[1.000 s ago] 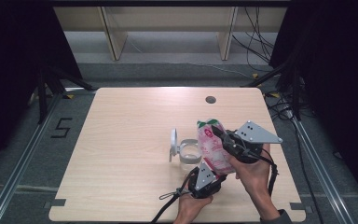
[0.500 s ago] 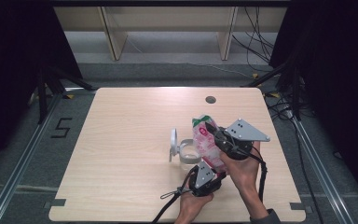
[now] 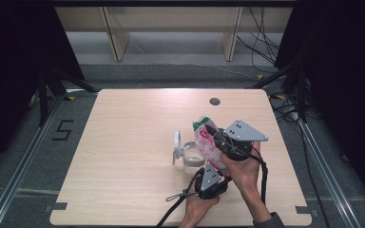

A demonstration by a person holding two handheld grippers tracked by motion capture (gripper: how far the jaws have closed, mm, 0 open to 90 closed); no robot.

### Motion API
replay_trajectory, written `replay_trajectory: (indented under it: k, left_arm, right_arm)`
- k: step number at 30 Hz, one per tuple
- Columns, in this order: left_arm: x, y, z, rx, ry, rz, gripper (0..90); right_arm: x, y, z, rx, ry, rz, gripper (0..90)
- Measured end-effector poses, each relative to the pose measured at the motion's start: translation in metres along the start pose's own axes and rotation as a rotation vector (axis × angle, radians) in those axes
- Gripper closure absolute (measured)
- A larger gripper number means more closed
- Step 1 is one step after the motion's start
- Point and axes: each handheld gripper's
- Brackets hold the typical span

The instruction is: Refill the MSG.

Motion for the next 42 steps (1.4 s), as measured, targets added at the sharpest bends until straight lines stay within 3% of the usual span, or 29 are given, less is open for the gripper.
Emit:
replay_trajectory:
  k: [2,5,12,15,22,23,29,33,36,42]
  left_arm:
    - [0.000,-0.001,-0.001,0.015,0.007,0.001,73.7]
    - [0.000,-0.004,-0.004,0.031,0.021,0.018,73.7]
    - [-0.002,-0.002,-0.004,0.043,0.029,0.022,73.9]
    - [-0.004,0.000,-0.003,0.048,0.034,0.008,74.0]
    - [-0.005,-0.002,-0.005,0.053,0.040,0.012,74.2]
    - [-0.005,-0.002,-0.005,0.057,0.041,0.011,74.2]
    - [-0.005,-0.002,-0.006,0.057,0.042,0.013,74.3]
    - [-0.005,-0.002,-0.007,0.050,0.045,0.015,74.4]
    - [-0.005,-0.001,-0.008,0.053,0.041,0.011,74.4]
    - [-0.005,-0.001,-0.008,0.056,0.040,0.014,74.5]
  right_arm:
    - [0.000,-0.002,-0.001,0.010,-0.006,0.001,90.0]
    - [-0.001,-0.002,-0.005,0.026,0.005,0.046,90.0]
    - [0.000,-0.004,-0.010,-0.012,-0.030,0.006,90.0]
    - [-0.001,-0.006,-0.013,-0.029,-0.018,0.012,90.0]
    - [-0.003,-0.009,-0.014,-0.031,-0.035,-0.003,90.0]
    - [-0.003,-0.007,-0.015,-0.020,-0.028,0.027,90.0]
    - [-0.003,-0.009,-0.016,-0.035,-0.037,0.002,90.0]
    - [-0.002,-0.009,-0.017,-0.026,-0.047,0.006,90.0]
    - [-0.002,-0.011,-0.018,-0.026,-0.050,0.039,90.0]
    - [-0.001,-0.011,-0.020,-0.033,-0.058,0.031,90.0]
Point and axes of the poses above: each handheld gripper's, and its own axes: z roughly backward along the jaws, x roughly out of its underside, y roughly to its right, and after that the axes turned 8 degrees about x, right-handed
